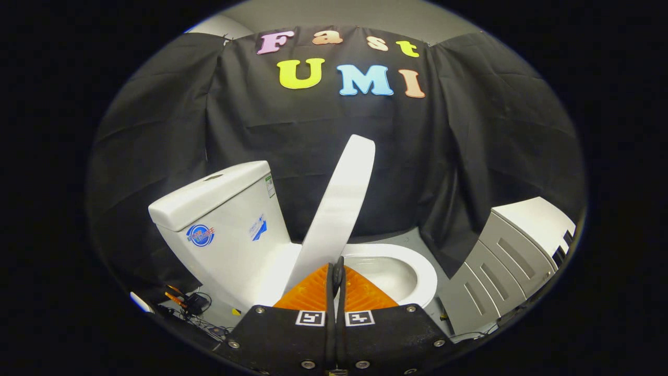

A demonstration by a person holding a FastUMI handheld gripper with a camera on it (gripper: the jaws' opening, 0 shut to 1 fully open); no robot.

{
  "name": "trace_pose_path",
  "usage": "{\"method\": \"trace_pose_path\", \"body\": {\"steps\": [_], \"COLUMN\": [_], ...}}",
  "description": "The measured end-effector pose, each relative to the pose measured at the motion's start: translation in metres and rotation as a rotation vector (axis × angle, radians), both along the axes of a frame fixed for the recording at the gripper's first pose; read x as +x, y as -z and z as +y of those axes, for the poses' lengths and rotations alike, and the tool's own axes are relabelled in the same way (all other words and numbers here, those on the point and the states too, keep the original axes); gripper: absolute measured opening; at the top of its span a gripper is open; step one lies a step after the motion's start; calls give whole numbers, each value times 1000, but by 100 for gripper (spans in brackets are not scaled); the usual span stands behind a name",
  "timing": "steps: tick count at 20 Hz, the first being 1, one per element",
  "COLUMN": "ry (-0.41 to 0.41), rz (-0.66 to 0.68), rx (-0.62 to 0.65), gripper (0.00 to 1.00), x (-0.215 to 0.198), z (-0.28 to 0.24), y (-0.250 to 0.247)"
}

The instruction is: Open the toilet lid.

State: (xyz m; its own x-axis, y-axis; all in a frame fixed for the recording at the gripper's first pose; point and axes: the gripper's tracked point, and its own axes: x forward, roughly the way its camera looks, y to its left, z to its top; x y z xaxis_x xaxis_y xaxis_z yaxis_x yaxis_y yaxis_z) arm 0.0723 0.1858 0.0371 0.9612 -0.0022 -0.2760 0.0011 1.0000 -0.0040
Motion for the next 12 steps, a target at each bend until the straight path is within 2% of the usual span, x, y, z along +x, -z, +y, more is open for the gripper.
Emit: {"method": "trace_pose_path", "body": {"steps": [12], "ry": [-61], "rz": [-66], "rx": [-102], "gripper": [0], "x": [-1], "z": [44], "y": [-18]}}
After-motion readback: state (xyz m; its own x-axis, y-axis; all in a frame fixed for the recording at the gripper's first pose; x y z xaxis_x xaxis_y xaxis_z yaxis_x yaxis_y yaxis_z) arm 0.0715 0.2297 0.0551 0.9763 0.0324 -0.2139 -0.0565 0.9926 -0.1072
